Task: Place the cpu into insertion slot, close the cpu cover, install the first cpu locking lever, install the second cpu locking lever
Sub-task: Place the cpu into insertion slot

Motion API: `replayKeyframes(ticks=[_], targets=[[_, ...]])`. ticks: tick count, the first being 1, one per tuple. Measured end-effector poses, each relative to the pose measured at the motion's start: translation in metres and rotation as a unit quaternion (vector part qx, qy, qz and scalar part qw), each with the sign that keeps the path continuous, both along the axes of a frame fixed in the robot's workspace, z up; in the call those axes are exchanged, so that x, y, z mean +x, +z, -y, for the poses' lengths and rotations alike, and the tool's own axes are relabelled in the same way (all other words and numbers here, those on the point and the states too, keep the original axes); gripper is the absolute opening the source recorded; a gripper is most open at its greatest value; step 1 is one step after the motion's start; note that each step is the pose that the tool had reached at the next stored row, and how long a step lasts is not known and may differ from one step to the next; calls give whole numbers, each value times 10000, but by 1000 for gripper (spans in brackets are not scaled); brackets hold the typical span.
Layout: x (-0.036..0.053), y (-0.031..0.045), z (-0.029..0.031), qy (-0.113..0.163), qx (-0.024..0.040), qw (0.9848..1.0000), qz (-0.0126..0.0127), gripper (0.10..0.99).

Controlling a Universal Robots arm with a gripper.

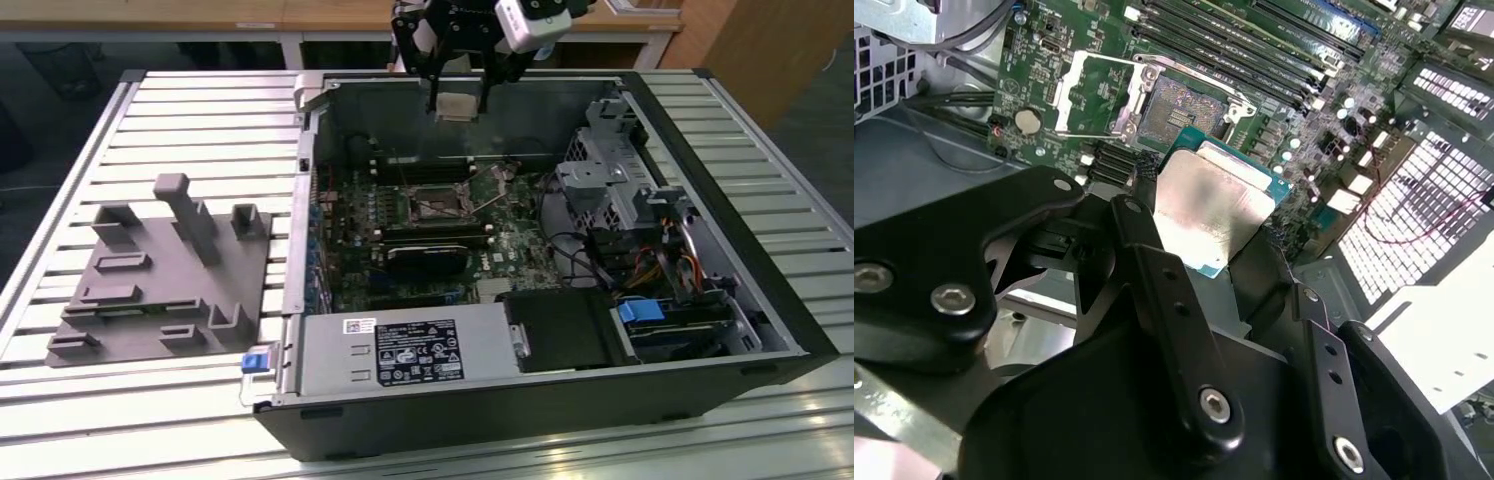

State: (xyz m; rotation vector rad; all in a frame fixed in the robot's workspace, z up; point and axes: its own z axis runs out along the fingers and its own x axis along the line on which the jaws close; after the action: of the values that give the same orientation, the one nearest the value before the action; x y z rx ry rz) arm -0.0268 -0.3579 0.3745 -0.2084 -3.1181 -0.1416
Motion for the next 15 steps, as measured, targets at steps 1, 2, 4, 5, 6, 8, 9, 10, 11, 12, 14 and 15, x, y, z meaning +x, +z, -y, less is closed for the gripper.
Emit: replayKeyframes(ticks=[1, 2, 4, 5, 6, 8, 9, 10, 11, 12, 14, 15], targets=[[0, 0, 0, -8, 0, 10000, 0, 541], [0, 0, 0, -15, 0, 10000, 0, 541], [0, 0, 0, -31, 0, 10000, 0, 541], [0, 0, 0, -39, 0, 10000, 0, 541], [0, 0, 0, -45, 0, 10000, 0, 541], [0, 0, 0, -57, 0, 10000, 0, 541], [0, 0, 0, -63, 0, 10000, 0, 541], [-1, 0, 0, -69, 0, 10000, 0, 541], [-1, 0, 0, -76, 0, 10000, 0, 541], [-1, 0, 0, -83, 0, 10000, 0, 541], [-1, 0, 0, -95, 0, 10000, 0, 541], [-1, 0, 0, -101, 0, 9999, 0, 541]])
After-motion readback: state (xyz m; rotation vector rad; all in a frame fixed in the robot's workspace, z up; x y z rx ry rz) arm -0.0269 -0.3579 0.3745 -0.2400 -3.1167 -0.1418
